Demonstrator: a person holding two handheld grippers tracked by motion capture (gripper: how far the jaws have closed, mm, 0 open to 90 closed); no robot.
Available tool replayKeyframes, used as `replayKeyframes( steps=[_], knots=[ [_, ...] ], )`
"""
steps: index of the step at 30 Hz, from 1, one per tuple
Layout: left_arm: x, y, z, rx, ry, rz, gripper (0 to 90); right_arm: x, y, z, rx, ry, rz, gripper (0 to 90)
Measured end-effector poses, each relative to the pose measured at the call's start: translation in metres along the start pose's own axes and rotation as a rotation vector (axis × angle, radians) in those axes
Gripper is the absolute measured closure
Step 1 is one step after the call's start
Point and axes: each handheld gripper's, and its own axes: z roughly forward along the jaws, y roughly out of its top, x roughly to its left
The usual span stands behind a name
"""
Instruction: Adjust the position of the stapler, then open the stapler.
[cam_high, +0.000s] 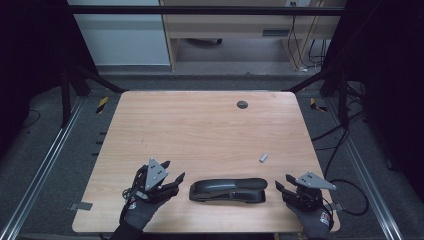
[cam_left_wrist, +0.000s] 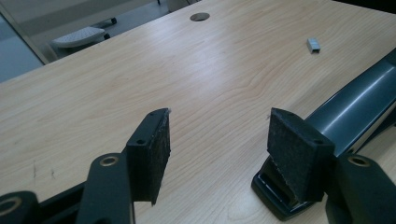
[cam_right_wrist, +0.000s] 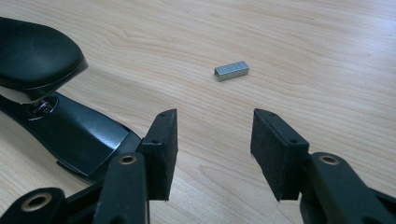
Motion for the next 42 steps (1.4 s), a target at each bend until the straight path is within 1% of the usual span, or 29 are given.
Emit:
replayKeyframes(
  steps=[2,5,6,7,9,10,11,12,15,16,17,18,19,20,22,26,28,29,31,33,34,35,39,40,41,42],
  knots=[
    [-0.003,0.003,0.0,-0.01,-0.005,0.003,38.3,-0.001,0.0,0.0,-0.001,-0.003,0.003,52.3],
    [-0.005,0.006,0.0,-0.012,-0.012,0.003,37.7,-0.001,-0.001,-0.001,0.001,-0.004,0.006,52.8],
    [-0.007,0.008,0.001,-0.014,-0.013,0.009,37.2,-0.001,-0.001,0.0,0.002,-0.007,0.004,53.0],
    [-0.007,0.01,0.002,-0.019,-0.012,0.024,36.8,-0.002,-0.001,0.0,0.003,-0.01,-0.003,53.0],
    [-0.009,0.011,0.002,-0.014,-0.015,0.017,36.5,-0.002,-0.001,0.0,0.005,-0.007,-0.001,53.0],
    [-0.011,0.012,0.002,-0.015,-0.017,0.021,35.9,-0.002,-0.002,0.0,0.002,-0.008,-0.007,52.9],
    [-0.011,0.014,0.002,-0.022,-0.014,0.037,35.9,-0.002,-0.002,0.0,0.002,-0.008,-0.007,52.9],
    [-0.013,0.015,0.003,-0.025,-0.015,0.039,35.4,-0.001,-0.001,0.0,0.006,-0.002,0.0,52.8],
    [-0.019,0.02,0.005,-0.018,-0.02,0.058,34.9,0.0,-0.002,0.0,0.01,0.002,-0.003,52.7],
    [-0.021,0.021,0.005,-0.009,-0.026,0.053,34.7,0.0,-0.002,0.0,0.011,0.004,-0.004,52.7],
    [-0.022,0.023,0.005,-0.008,-0.026,0.062,34.5,0.0,-0.002,0.0,0.012,0.007,-0.006,52.7],
    [-0.022,0.023,0.005,-0.008,-0.026,0.062,34.3,0.0,-0.002,0.0,0.012,0.007,-0.006,52.7],
    [-0.024,0.024,0.005,-0.013,-0.027,0.065,34.3,0.001,-0.001,-0.001,0.011,0.01,-0.002,52.7],
    [-0.028,0.027,0.005,-0.017,-0.031,0.077,34.0,0.001,-0.002,-0.001,0.011,0.007,-0.005,52.6],
    [-0.029,0.029,0.005,-0.019,-0.033,0.08,34.0,0.001,-0.002,-0.001,0.009,0.006,-0.005,52.6],
    [-0.036,0.033,0.005,-0.01,-0.043,0.107,33.2,0.001,-0.002,-0.001,0.01,0.006,-0.005,52.6],
    [-0.04,0.036,0.006,-0.007,-0.044,0.128,32.6,0.001,-0.002,-0.001,0.01,0.005,-0.004,52.6],
    [-0.04,0.036,0.006,-0.007,-0.044,0.128,32.3,0.001,-0.002,-0.001,0.01,0.005,-0.004,52.6],
    [-0.046,0.04,0.006,-0.014,-0.05,0.137,32.1,0.0,-0.003,-0.002,0.009,0.003,-0.011,52.6],
    [-0.05,0.041,0.007,-0.01,-0.049,0.155,31.7,0.001,-0.003,-0.002,0.01,0.006,-0.009,52.6],
    [-0.05,0.041,0.007,-0.01,-0.049,0.155,31.4,0.001,-0.003,-0.003,0.009,0.006,-0.014,52.5],
    [-0.055,0.043,0.008,-0.005,-0.053,0.171,31.4,0.002,-0.004,-0.003,0.009,0.004,-0.014,52.6],
    [-0.064,0.049,0.009,-0.012,-0.059,0.197,30.7,0.002,-0.004,-0.004,0.012,0.005,-0.005,52.4],
    [-0.067,0.05,0.01,-0.012,-0.062,0.205,30.6,0.002,-0.004,-0.004,0.014,0.005,-0.009,52.4],
    [-0.067,0.05,0.01,-0.012,-0.062,0.205,30.3,0.002,-0.005,-0.004,0.016,0.004,-0.009,52.4],
    [-0.071,0.052,0.012,-0.01,-0.065,0.222,30.1,0.002,-0.005,-0.004,0.015,0.005,-0.01,52.4]
  ],
)
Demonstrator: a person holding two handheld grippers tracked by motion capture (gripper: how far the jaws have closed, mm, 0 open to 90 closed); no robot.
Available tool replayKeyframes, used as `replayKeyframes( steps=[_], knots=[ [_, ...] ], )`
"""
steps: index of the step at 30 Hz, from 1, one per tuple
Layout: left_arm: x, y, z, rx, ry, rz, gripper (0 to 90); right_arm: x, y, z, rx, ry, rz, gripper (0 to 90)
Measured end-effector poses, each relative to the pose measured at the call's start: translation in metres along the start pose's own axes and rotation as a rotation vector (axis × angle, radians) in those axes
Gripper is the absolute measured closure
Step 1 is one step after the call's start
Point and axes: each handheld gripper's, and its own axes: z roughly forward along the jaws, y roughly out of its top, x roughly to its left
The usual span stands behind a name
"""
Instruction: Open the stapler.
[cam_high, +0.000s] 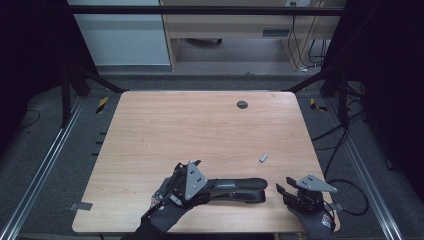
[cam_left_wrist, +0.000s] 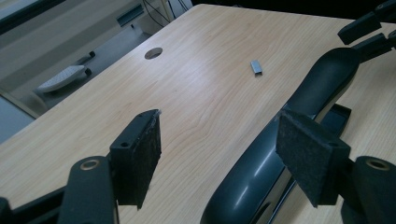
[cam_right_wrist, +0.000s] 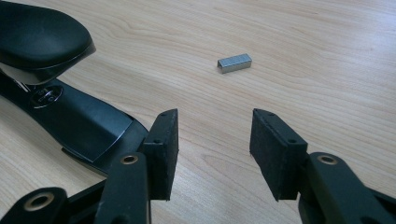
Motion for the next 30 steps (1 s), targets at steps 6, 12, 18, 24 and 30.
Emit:
replayKeyframes(
  steps=[6,12,18,24,30],
  knots=[
    [-0.011,0.008,0.007,0.014,-0.01,0.038,29.1,0.0,0.0,0.001,0.002,0.001,-0.007,52.4],
    [-0.022,0.013,0.015,0.034,-0.015,0.089,28.2,0.0,0.0,0.001,0.007,0.004,-0.004,52.7],
    [-0.03,0.015,0.021,0.051,-0.015,0.125,27.9,0.001,-0.001,0.001,0.012,0.013,0.0,53.0],
    [-0.039,0.019,0.025,0.061,-0.005,0.167,27.7,0.001,-0.001,0.002,0.011,0.014,0.002,53.7],
    [-0.05,0.021,0.033,0.07,0.003,0.204,27.7,0.003,0.0,0.002,0.009,0.026,-0.001,55.5]
  ],
)
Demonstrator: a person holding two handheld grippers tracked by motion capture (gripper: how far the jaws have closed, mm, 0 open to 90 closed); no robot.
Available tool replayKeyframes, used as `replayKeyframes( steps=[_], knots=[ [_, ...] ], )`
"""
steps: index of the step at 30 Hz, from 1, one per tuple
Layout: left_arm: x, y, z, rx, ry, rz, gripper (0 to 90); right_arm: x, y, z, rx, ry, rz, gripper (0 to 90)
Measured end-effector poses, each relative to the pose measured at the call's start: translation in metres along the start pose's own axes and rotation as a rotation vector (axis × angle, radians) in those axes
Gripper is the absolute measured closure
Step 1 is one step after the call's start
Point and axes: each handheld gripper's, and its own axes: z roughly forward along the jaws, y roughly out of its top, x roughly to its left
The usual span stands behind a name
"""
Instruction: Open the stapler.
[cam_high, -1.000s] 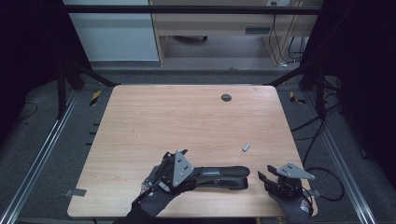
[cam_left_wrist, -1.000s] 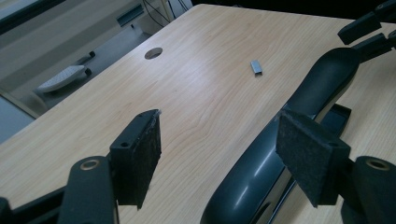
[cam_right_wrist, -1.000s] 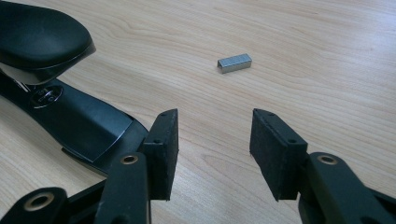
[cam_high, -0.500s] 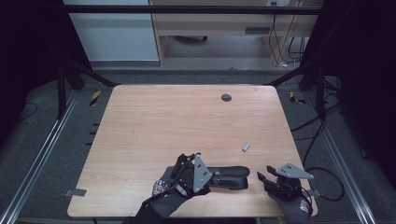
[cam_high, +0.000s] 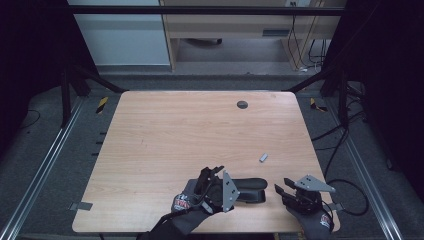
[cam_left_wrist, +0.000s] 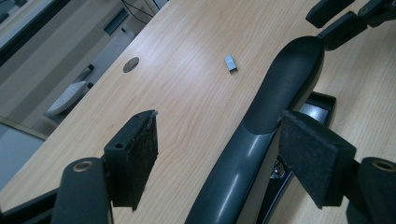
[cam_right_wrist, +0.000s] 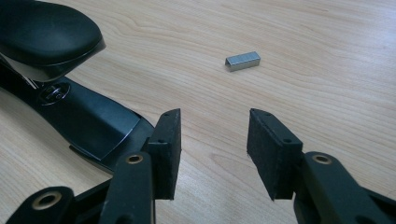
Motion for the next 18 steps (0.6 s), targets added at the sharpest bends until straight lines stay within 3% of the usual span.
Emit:
replayKeyframes(
  steps=[11,18],
  knots=[
    [-0.015,0.003,0.008,0.026,0.004,0.065,27.1,0.001,-0.001,0.001,-0.006,0.007,-0.003,58.1],
    [-0.026,0.004,0.015,0.031,0.025,0.104,26.6,0.004,-0.001,0.001,-0.008,0.027,-0.006,66.1]
  ],
)
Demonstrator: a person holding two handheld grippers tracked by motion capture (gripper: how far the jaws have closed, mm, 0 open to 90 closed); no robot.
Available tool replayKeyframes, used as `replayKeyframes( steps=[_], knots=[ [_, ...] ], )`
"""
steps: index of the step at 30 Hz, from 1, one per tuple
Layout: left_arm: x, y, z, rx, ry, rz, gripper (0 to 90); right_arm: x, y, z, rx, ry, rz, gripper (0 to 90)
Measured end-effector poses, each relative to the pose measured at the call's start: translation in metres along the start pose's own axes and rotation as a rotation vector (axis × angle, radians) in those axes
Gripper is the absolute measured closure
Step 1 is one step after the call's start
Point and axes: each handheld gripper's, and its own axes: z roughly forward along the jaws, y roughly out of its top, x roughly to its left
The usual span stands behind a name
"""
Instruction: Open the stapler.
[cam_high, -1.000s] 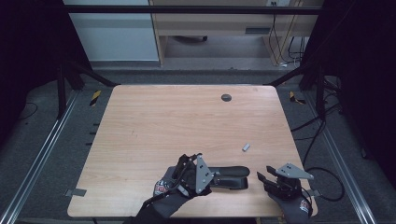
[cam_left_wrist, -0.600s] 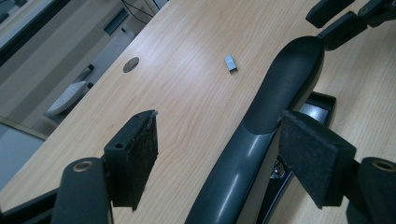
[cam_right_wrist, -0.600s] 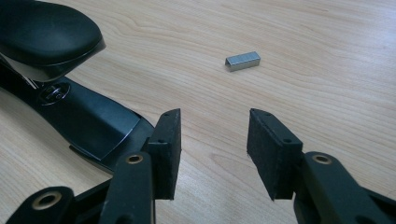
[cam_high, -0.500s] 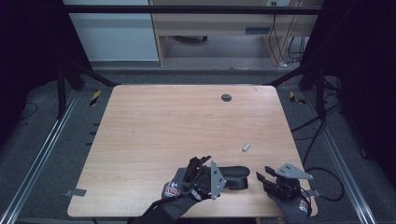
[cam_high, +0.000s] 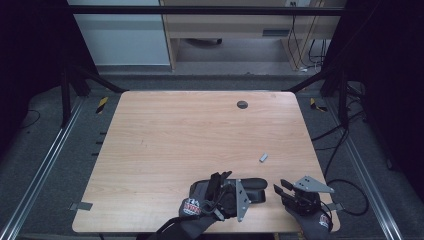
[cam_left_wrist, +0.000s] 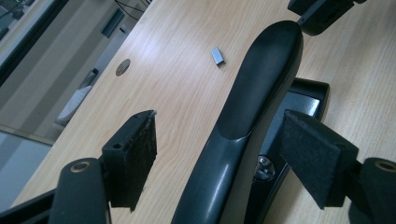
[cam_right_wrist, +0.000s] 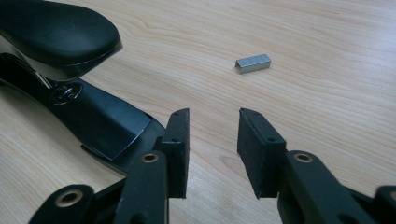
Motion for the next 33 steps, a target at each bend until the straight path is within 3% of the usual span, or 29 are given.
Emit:
replayKeyframes(
  steps=[7,12,18,33],
  knots=[
    [-0.009,0.004,0.006,0.011,0.008,0.037,26.1,0.001,0.0,0.001,0.0,0.022,-0.007,75.3],
    [-0.016,0.008,0.01,0.023,0.031,0.087,25.7,0.002,0.0,0.002,0.004,0.038,-0.011,84.8],
    [-0.022,0.01,0.017,0.034,0.046,0.118,25.7,0.004,0.0,0.003,0.014,0.057,0.0,89.7],
    [-0.028,0.014,0.037,0.103,0.054,0.18,28.0,0.008,0.001,0.007,0.024,0.076,-0.023,90.0]
  ],
)
